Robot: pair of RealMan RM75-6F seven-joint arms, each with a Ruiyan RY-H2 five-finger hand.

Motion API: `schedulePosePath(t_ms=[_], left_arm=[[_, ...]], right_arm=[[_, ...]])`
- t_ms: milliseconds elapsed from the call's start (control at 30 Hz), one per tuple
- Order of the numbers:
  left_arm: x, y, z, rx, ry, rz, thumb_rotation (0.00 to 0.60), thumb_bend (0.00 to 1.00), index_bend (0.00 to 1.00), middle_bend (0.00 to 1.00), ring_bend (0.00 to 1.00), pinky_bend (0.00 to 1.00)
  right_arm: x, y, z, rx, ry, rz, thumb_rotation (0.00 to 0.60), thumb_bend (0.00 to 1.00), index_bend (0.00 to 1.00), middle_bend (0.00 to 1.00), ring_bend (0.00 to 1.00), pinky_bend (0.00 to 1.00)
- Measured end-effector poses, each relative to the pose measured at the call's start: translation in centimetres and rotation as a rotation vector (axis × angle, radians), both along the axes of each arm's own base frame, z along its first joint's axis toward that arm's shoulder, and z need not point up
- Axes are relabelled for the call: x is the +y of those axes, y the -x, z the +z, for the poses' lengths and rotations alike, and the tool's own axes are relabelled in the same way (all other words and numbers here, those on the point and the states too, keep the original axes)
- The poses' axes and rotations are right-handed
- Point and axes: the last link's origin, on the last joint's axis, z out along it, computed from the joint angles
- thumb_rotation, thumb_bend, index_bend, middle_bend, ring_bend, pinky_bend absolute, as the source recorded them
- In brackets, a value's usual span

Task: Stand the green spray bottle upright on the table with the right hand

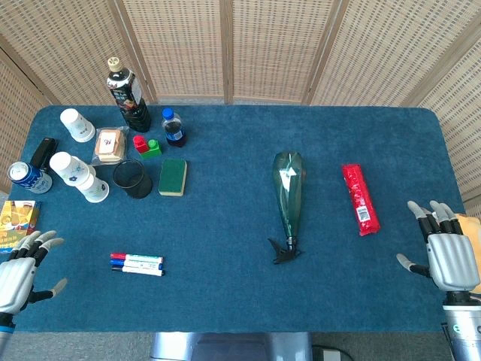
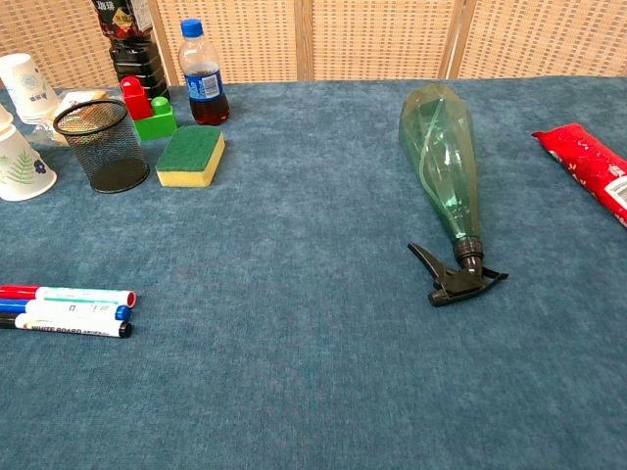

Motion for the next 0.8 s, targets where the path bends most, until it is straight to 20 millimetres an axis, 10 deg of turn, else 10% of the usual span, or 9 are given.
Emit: schedulePosePath(t_ms=[800], left_arm=[[-0.3, -0.3, 0.2, -0.011, 0.003, -0.017, 0.6, 0.3, 0.21, 0.15, 0.08, 0.02]], right_arm=[[-1.4, -0.4, 0.3, -0.094, -0.026, 0.043, 0.6, 0.14, 0.1, 0.23, 0.08, 0.13]])
